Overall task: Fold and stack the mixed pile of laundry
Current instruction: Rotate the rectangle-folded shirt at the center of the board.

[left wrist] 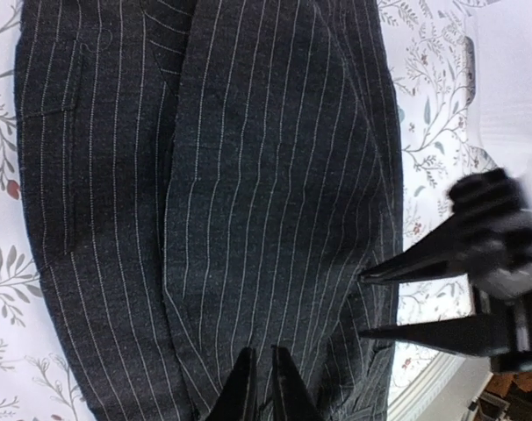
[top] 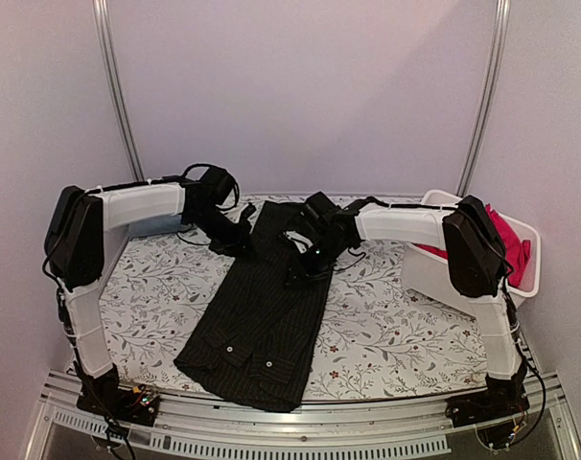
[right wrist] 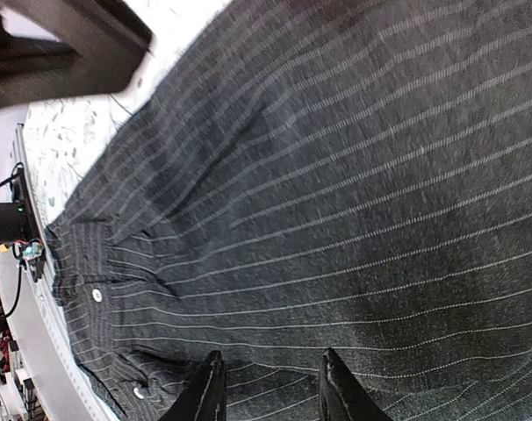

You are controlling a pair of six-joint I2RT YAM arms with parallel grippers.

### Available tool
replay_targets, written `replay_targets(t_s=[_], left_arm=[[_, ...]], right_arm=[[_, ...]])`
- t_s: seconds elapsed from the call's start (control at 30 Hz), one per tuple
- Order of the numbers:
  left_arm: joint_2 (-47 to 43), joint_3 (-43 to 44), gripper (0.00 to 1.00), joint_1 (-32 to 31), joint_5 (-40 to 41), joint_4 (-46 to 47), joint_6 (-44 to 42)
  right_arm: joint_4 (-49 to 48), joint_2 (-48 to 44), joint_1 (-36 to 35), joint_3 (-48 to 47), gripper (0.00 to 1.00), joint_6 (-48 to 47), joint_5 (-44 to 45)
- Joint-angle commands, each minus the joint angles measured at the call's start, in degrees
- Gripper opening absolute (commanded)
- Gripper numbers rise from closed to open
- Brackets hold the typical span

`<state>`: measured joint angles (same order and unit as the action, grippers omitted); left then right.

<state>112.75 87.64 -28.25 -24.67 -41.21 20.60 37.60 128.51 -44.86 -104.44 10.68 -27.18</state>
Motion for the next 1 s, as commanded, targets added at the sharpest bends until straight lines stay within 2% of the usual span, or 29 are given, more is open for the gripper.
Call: replay_targets(t_s=[0.0, 0.2, 0.3, 0.47, 0.67, 0.97], left_arm=[[0.09, 1.23, 0.08, 0.72, -0.49, 0.53, -0.23], [-1.55, -1.72, 0.08, 0.77, -0.13, 0.96, -0.32], [-1.98, -3.65, 0.08, 0.8, -0.2, 2.82, 0.34], [1.28, -4.83, 0.08, 0.88, -2.16, 8.53, 3.0], [9.77, 0.33, 0.06, 1.03, -0.96, 10.4, 4.15], [17.56, 7.25, 0.06, 2.92, -0.8, 11.81, 3.58]], right_arm=[[1.4, 2.21, 1.48, 3.85, 0.35, -0.18, 0.34], [1.42, 4.17, 7.01, 7.6, 0.32, -2.88, 3.57], [1.41, 6.41, 10.7, 5.62, 0.31, -3.79, 3.81], [1.85, 10.19, 11.42, 1.07, 0.31, -4.85, 3.59], [0.2, 11.87, 12.82, -1.21, 0.31, -3.22, 4.45], [0.74, 16.65, 14.46, -11.99, 0.35, -1.2, 3.58]])
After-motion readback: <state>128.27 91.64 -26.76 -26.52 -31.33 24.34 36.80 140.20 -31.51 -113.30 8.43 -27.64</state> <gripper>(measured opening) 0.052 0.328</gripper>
